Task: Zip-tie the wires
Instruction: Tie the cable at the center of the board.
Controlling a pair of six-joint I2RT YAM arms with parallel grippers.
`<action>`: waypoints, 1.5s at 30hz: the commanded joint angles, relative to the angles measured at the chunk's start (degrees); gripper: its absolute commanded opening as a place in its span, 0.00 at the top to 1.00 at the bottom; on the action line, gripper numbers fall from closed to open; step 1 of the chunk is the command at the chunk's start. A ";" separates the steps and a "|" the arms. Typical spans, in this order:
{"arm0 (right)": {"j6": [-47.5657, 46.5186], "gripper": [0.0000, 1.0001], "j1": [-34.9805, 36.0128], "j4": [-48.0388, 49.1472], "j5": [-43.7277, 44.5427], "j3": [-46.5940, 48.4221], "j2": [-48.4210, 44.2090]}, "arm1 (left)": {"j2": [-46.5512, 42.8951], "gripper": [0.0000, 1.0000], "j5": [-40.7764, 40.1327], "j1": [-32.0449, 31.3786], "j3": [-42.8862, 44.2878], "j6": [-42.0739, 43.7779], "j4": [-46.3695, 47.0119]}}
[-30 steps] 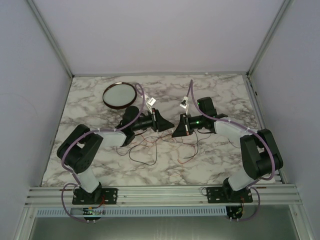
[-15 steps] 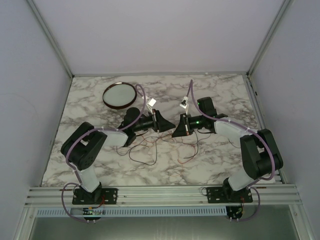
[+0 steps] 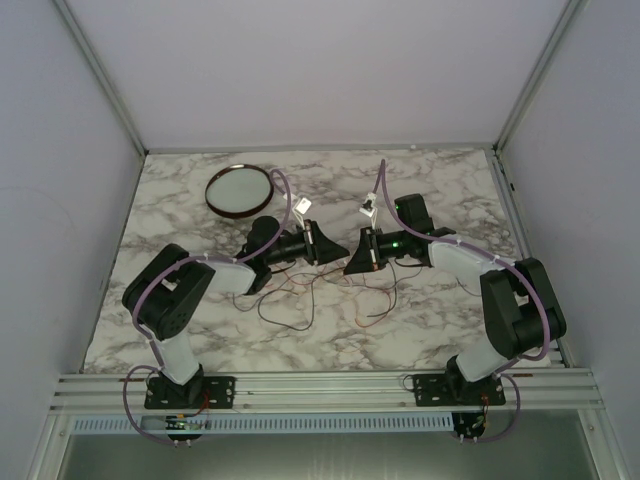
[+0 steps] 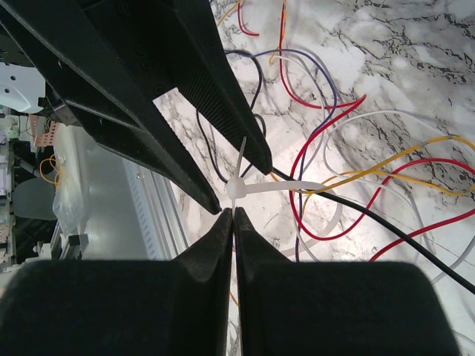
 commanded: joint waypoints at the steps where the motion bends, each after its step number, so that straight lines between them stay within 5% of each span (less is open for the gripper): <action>1: -0.45 1.00 -0.20 1.64 0.43 1.96 -1.61 | -0.68 0.72 0.96 -0.20 -0.28 -0.11 3.54; 6: -0.36 1.00 -0.17 1.59 0.79 2.13 -1.56 | -0.77 0.77 1.37 -0.28 -0.17 0.12 3.41; 13: 0.22 1.00 -0.41 1.88 1.70 2.29 -1.70 | -0.77 1.00 2.08 -0.33 0.36 0.32 2.70; 18: 1.21 0.98 -0.55 1.84 2.91 1.79 -2.35 | -2.15 1.00 -0.38 -0.28 0.34 1.01 1.04; 24: 0.93 0.76 -0.67 1.11 6.07 0.67 -6.26 | -4.13 1.00 -3.55 -0.27 1.01 2.86 -4.06; 45: 4.46 0.62 7.87 7.46 33.57 -0.23 -13.27 | -8.14 1.00 -13.59 -0.30 2.33 -1.51 -15.70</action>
